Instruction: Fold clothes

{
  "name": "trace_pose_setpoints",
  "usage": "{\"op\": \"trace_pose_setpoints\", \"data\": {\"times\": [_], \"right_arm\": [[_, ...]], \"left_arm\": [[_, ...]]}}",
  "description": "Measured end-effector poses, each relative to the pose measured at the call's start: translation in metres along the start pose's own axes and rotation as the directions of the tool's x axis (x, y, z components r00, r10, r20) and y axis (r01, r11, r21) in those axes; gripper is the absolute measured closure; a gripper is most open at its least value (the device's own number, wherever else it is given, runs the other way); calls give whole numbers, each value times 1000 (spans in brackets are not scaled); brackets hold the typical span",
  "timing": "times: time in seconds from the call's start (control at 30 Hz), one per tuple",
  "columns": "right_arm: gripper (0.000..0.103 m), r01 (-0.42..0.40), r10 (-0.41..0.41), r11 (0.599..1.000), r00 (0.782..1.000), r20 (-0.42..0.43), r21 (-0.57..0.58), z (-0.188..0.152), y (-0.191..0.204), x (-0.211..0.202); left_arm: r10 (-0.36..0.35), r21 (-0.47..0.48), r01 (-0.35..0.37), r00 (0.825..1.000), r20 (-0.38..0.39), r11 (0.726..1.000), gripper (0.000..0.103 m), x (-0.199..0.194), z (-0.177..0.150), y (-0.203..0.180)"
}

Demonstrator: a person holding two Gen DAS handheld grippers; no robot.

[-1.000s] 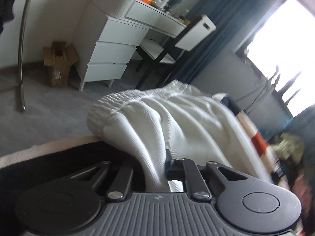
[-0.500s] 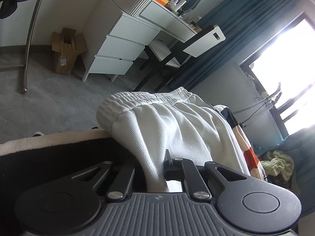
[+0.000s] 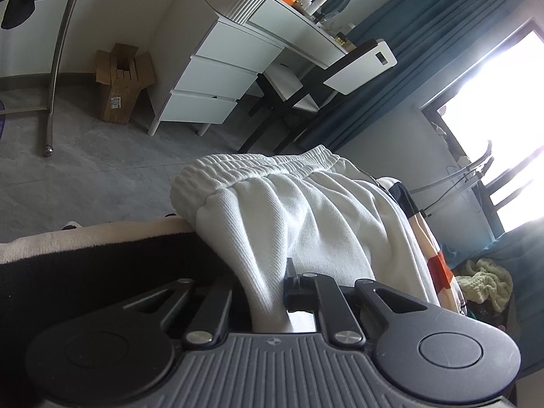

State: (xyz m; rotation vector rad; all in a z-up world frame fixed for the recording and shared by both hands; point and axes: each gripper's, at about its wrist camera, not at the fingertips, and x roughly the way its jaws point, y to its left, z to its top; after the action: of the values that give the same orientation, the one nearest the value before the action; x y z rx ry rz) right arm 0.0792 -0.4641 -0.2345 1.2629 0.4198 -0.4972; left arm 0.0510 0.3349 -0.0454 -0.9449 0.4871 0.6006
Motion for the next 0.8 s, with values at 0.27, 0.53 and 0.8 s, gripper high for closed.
{"op": "trace_pose_setpoints", "data": {"times": [0.27, 0.53, 0.8], "right_arm": [[40, -148, 148, 989, 989, 21, -11, 7, 14, -6], [73, -37, 35, 999, 999, 37, 37, 8, -1, -4], [95, -29, 28, 999, 997, 77, 21, 5, -3, -14]], "left_arm": [[-2, -15, 2, 1000, -5, 1000, 92, -1, -1, 3], [-28, -79, 27, 1000, -13, 997, 92, -2, -1, 10], [-35, -99, 31, 999, -41, 995, 86, 2, -2, 15]]}}
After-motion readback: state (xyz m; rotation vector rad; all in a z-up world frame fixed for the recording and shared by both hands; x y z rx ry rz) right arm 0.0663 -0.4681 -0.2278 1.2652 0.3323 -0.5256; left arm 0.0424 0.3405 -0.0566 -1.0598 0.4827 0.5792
